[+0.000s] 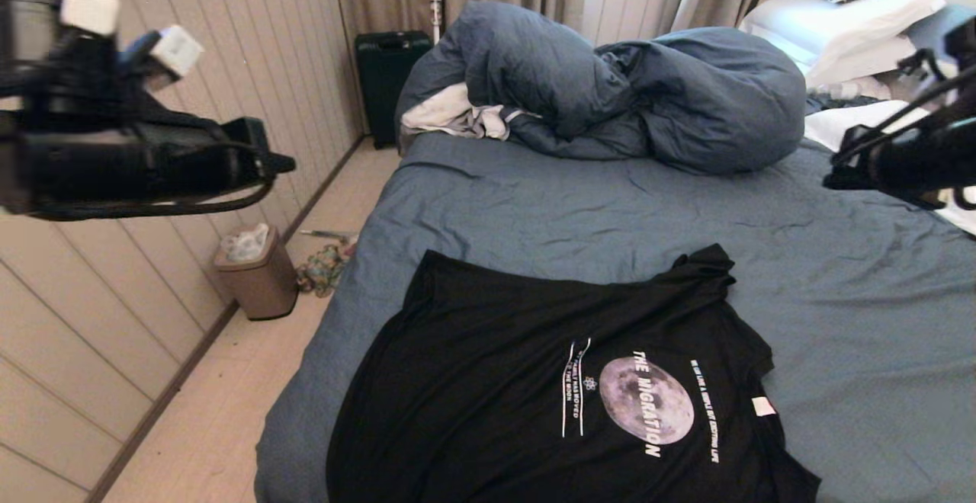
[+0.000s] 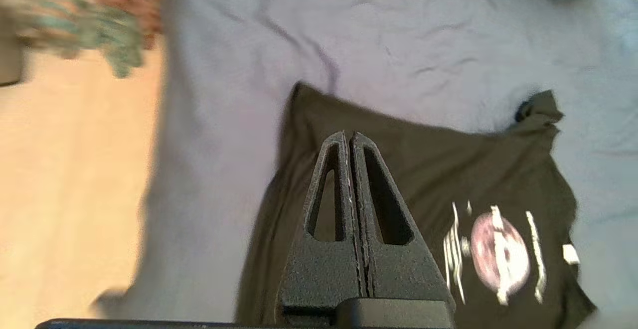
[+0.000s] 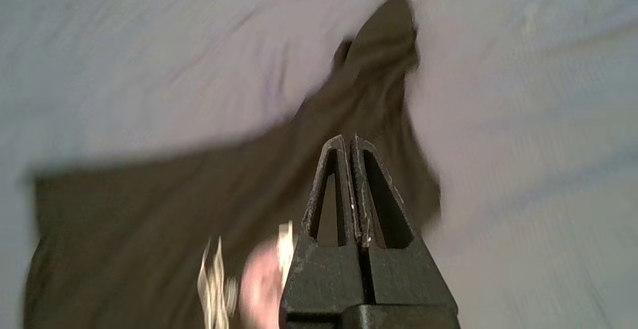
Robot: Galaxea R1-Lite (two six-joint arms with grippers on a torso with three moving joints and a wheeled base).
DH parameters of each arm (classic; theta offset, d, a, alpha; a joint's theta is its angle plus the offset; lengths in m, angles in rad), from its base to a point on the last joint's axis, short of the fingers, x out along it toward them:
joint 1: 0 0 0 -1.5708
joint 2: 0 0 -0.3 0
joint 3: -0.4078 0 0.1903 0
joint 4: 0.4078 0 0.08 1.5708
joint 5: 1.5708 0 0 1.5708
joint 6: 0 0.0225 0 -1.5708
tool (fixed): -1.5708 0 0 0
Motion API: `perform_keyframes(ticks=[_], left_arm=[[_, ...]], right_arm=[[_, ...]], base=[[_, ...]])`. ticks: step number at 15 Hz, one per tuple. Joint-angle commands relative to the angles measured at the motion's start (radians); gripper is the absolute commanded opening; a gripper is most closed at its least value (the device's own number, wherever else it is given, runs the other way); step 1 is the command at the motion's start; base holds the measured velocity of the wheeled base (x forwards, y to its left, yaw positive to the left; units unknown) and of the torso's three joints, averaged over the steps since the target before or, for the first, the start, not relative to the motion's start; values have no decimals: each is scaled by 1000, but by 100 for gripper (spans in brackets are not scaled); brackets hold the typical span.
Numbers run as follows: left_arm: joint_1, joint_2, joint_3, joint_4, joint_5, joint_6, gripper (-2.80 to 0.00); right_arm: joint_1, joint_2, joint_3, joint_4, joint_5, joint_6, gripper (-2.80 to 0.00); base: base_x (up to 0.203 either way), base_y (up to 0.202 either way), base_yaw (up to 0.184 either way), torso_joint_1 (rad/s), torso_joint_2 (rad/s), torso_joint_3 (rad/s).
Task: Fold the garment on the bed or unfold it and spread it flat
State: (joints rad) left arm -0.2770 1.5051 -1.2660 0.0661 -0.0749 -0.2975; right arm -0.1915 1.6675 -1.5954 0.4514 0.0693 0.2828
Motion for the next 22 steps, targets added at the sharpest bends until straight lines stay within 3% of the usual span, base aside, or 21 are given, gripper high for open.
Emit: perform_keyframes(ticks=[1,3,7,12,14,16,19,22], left_arm=[[36,-293,110,42,0,7,-280],[85,-522,257,101,17,53,-280],[138,-893,566,178,137,152,-280],[167,-1218,851,338,161,192,-280],[174,-1232,978,274,193,187,-280],[178,-1233,1106,85,224,232,-280],[259,-1358,1149,115,229,286,-280],[272,-1502,1140,141,212,302,-280]], right_arm=[[2,-292,151,10,17,-24,-280],[2,-530,327,20,37,-81,-280],[3,-919,693,31,54,-183,-280],[4,-1312,1019,36,63,-262,-280],[3,-1394,1163,14,58,-300,-280],[2,-1392,1329,-137,54,-336,-280],[7,-1391,1577,-543,47,-421,-280],[14,-1393,1595,-594,66,-410,-280]], base=[[0,0,0,0,0,0],[0,0,0,0,0,0],[0,0,0,0,0,0],[0,0,0,0,0,0],[0,0,0,0,0,0],[0,0,0,0,0,0],[0,0,0,0,0,0],[0,0,0,0,0,0]])
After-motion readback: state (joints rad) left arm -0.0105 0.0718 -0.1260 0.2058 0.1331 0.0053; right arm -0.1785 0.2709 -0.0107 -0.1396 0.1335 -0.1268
